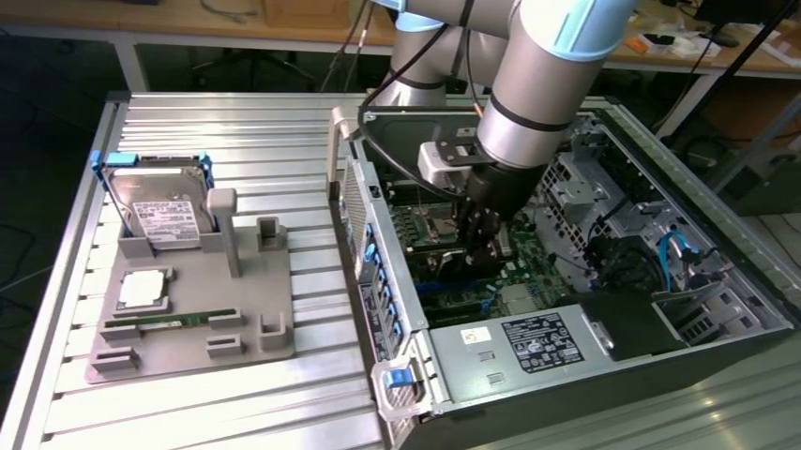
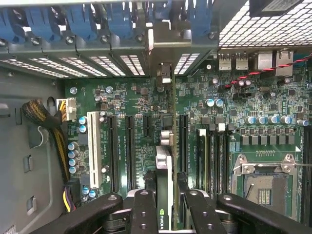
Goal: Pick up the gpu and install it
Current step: 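Insert the gpu into the slot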
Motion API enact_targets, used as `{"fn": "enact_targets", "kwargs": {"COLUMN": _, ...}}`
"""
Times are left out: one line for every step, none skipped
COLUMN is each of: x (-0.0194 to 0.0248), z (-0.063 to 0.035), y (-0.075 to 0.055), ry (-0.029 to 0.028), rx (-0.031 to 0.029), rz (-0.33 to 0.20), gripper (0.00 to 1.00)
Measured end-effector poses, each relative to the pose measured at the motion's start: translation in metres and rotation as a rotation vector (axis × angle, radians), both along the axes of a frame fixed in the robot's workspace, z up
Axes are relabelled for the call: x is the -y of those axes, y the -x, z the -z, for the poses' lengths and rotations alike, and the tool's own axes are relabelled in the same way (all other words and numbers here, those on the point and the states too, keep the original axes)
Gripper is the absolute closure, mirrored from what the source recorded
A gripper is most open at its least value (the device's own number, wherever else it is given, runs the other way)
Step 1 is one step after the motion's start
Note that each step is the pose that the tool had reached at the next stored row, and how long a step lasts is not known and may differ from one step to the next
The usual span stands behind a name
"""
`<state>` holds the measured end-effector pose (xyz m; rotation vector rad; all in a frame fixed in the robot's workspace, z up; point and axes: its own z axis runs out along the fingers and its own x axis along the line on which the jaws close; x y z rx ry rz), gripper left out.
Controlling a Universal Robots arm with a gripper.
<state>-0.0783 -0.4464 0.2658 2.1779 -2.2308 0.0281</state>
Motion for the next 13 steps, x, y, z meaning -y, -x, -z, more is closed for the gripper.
{"fn": "enact_targets", "kwargs": {"x": 0.0, "z": -0.0001, "y": 0.0005, "ry": 0.0002, "rx": -0.0002, "rz": 0.001, "gripper": 0.73}}
{"fn": "enact_targets", "kwargs": {"x": 0.0, "z": -0.0001, "y": 0.0009, "ry": 0.0003, "rx": -0.0002, "rz": 0.002, "gripper": 0.73}}
{"fn": "enact_targets", "kwargs": {"x": 0.0, "z": -0.0001, "y": 0.0019, "ry": 0.0001, "rx": -0.0001, "rz": 0.003, "gripper": 0.73}}
{"fn": "enact_targets", "kwargs": {"x": 0.0, "z": -0.0001, "y": 0.0029, "ry": 0.0001, "rx": 0.0, "rz": 0.005, "gripper": 0.73}}
{"fn": "enact_targets", "kwargs": {"x": 0.0, "z": 0.0, "y": 0.0033, "ry": 0.0001, "rx": 0.0, "rz": 0.007, "gripper": 0.73}}
{"fn": "enact_targets", "kwargs": {"x": 0.0, "z": 0.0, "y": 0.0033, "ry": 0.0, "rx": 0.0, "rz": 0.007, "gripper": 0.73}}
{"fn": "enact_targets", "kwargs": {"x": 0.0, "z": 0.0, "y": 0.0033, "ry": 0.0, "rx": -0.0001, "rz": 0.008, "gripper": 0.73}}
{"fn": "enact_targets", "kwargs": {"x": 0.0002, "z": 0.0, "y": 0.0034, "ry": 0.0, "rx": 0.0, "rz": 0.008, "gripper": 0.73}}
{"fn": "enact_targets", "kwargs": {"x": 0.0008, "z": 0.0, "y": 0.0035, "ry": -0.0001, "rx": -0.0002, "rz": 0.009, "gripper": 0.73}}
{"fn": "enact_targets", "kwargs": {"x": 0.0017, "z": 0.0, "y": 0.0035, "ry": -0.0003, "rx": -0.0002, "rz": 0.009, "gripper": 0.73}}
{"fn": "enact_targets", "kwargs": {"x": 0.0029, "z": 0.0, "y": 0.0034, "ry": -0.0003, "rx": -0.0001, "rz": 0.009, "gripper": 0.73}}
{"fn": "enact_targets", "kwargs": {"x": 0.0045, "z": 0.0, "y": 0.0034, "ry": -0.0003, "rx": 0.0, "rz": 0.008, "gripper": 0.73}}
{"fn": "enact_targets", "kwargs": {"x": 0.0053, "z": 0.0, "y": 0.0034, "ry": -0.0002, "rx": -0.0001, "rz": 0.008, "gripper": 0.73}}
